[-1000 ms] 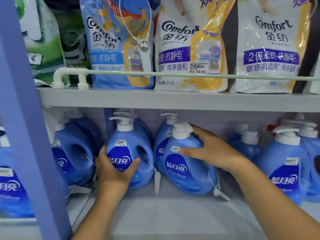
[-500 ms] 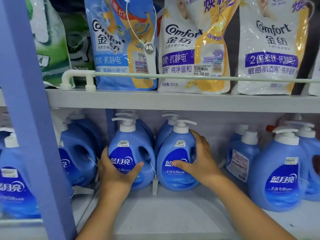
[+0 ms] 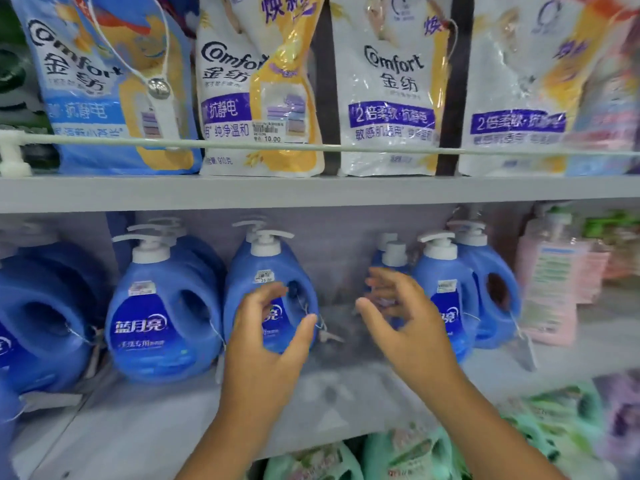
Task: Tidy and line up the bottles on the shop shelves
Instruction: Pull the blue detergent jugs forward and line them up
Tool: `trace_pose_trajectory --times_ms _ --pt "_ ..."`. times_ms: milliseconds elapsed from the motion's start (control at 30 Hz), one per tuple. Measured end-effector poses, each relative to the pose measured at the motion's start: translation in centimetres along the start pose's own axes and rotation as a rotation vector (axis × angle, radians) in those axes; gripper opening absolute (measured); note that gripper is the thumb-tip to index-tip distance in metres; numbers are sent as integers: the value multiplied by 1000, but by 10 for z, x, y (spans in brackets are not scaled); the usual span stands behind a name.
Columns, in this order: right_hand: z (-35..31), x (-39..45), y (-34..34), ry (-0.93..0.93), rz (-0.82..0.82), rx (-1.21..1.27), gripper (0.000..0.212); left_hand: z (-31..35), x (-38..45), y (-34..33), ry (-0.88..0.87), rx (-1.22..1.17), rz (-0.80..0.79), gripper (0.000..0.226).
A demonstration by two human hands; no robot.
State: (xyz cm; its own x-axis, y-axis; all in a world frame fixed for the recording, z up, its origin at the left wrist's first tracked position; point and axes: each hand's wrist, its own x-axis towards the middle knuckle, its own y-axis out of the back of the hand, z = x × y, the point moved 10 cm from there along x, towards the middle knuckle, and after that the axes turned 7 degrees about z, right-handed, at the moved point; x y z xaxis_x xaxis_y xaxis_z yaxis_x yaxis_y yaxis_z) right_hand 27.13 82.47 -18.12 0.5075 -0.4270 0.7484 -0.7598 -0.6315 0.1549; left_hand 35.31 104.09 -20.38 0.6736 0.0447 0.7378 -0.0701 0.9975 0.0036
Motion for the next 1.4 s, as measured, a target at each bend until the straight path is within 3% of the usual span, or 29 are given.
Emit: trace_pose_trajectory --times_ms 67,167,300,433,633,867,1100,1233,1400 --pt "1 9 68 67 189 -25 25 -7 -12 -59 166 -111 -130 54" --pt "42 35 153 -45 345 -119 20 -19 -27 -139 331 -154 -269 62" --pt "115 82 180 -243 141 -218 36 -24 -39 -208 404 -98 -392 70" --pt "152 113 154 -347 -102 -241 64 -11 -43 -218 365 -39 -343 58" --pt "157 122 149 -343 -219 -242 37 18 -61 -152 381 -61 -236 55" --pt "78 72 91 -159 -459 33 39 13 -64 4 462 42 -67 73" --pt "30 35 -14 -271 -563 311 38 -7 -39 113 486 103 46 73" --pt "3 8 -70 -257 -529 367 40 -19 -28 150 450 123 73 72" --pt "4 -16 -96 -266 -286 402 49 -36 -14 170 342 198 104 70"
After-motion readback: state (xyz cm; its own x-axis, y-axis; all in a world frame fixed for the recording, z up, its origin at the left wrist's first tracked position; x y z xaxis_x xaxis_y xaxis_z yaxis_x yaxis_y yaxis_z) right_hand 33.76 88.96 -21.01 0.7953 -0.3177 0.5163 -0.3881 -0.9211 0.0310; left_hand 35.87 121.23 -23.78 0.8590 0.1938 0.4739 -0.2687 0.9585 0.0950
